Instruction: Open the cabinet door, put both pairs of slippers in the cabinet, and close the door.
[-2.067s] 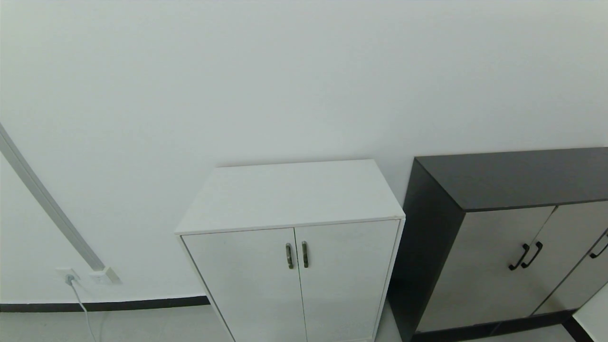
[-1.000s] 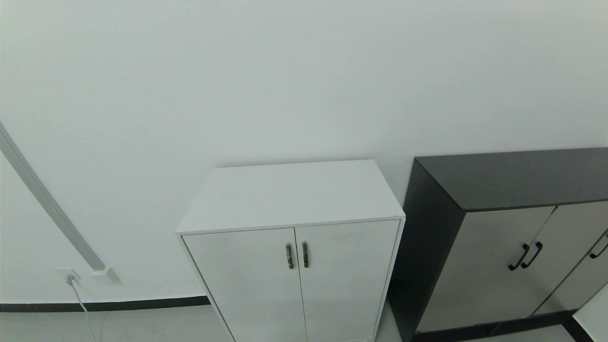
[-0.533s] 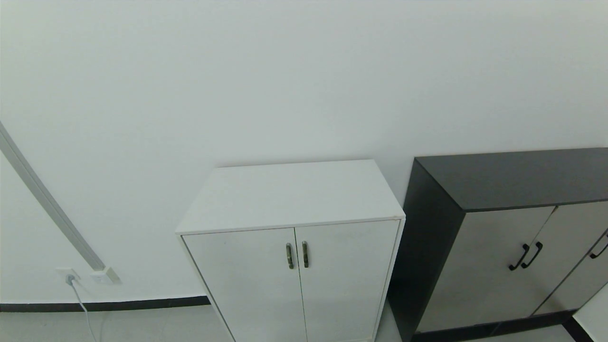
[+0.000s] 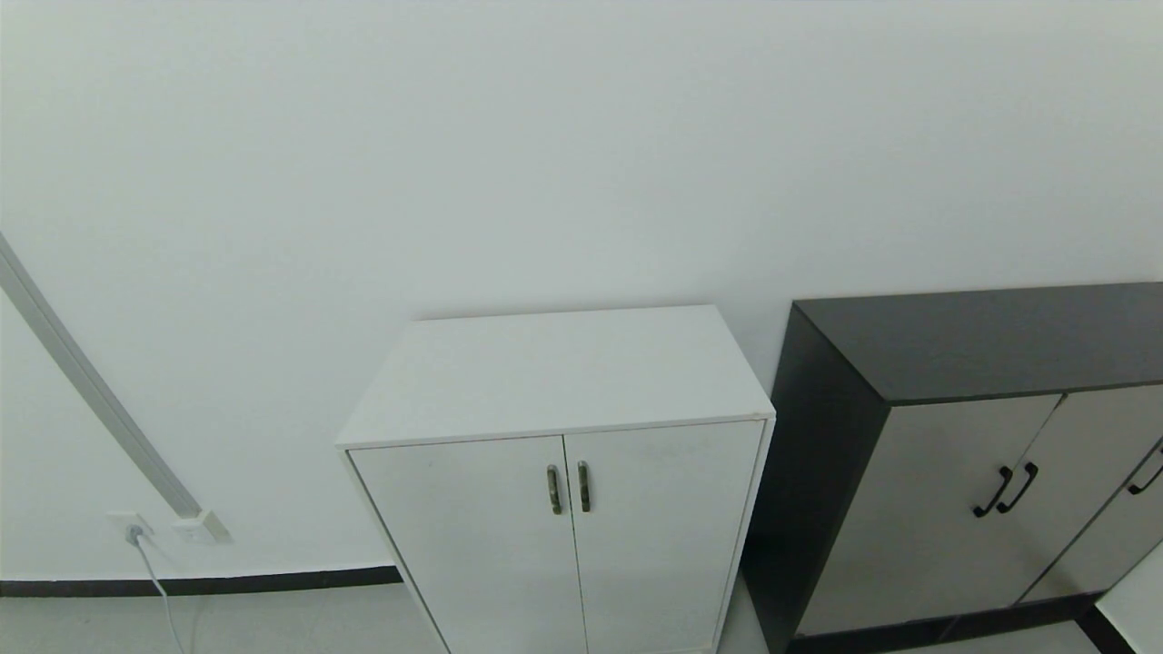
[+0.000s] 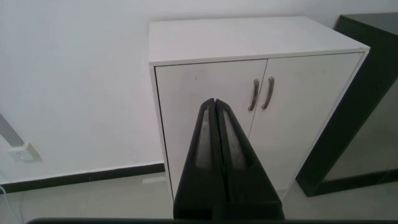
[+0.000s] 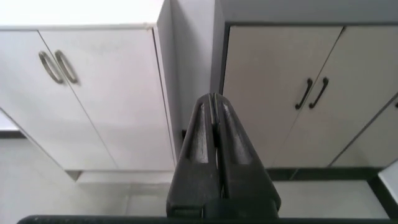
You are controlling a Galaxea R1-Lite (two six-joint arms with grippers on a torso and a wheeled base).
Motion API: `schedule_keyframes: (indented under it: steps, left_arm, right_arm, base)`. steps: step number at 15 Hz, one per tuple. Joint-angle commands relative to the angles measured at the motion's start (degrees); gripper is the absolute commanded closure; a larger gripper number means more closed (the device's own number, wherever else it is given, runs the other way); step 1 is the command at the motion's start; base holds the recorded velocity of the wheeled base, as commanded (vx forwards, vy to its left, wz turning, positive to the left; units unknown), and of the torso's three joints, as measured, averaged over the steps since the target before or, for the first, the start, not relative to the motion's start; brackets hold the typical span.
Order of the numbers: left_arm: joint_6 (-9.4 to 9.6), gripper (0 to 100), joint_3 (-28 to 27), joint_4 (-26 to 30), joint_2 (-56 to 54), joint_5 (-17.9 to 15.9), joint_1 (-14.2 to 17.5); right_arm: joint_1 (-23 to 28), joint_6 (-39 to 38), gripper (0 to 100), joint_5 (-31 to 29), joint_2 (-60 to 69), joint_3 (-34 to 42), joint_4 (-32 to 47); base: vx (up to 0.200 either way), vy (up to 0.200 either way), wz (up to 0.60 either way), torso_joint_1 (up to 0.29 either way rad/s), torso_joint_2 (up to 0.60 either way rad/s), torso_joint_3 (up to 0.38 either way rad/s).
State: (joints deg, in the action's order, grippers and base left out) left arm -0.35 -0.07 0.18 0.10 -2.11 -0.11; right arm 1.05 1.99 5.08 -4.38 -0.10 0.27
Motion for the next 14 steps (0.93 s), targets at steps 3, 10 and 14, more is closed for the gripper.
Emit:
schedule_keyframes:
  steps: [3,10,14]
  left_arm:
    - [-0.09,100,0.0,0.0,0.0,0.2,0.0]
    - [-0.35,100,0.0,0.0,0.0,0.7,0.0]
    - [-0.35,100,0.0,0.0,0.0,0.7,-0.1]
  right_arm:
    - [-0.3,-0.1,100,0.0,3.0,0.0,0.0]
    - [-0.7,-3.3,100,-1.4,4.3,0.1,-0.3]
    - [-0.7,-5.1,100,-6.9,4.3,0.1,-0.7]
  base:
    - [0.000,0.000,0.00,0.000,0.00,0.000]
    - [0.000,0.000,0.00,0.000,0.00,0.000]
    - [0.000,0.000,0.00,0.000,0.00,0.000]
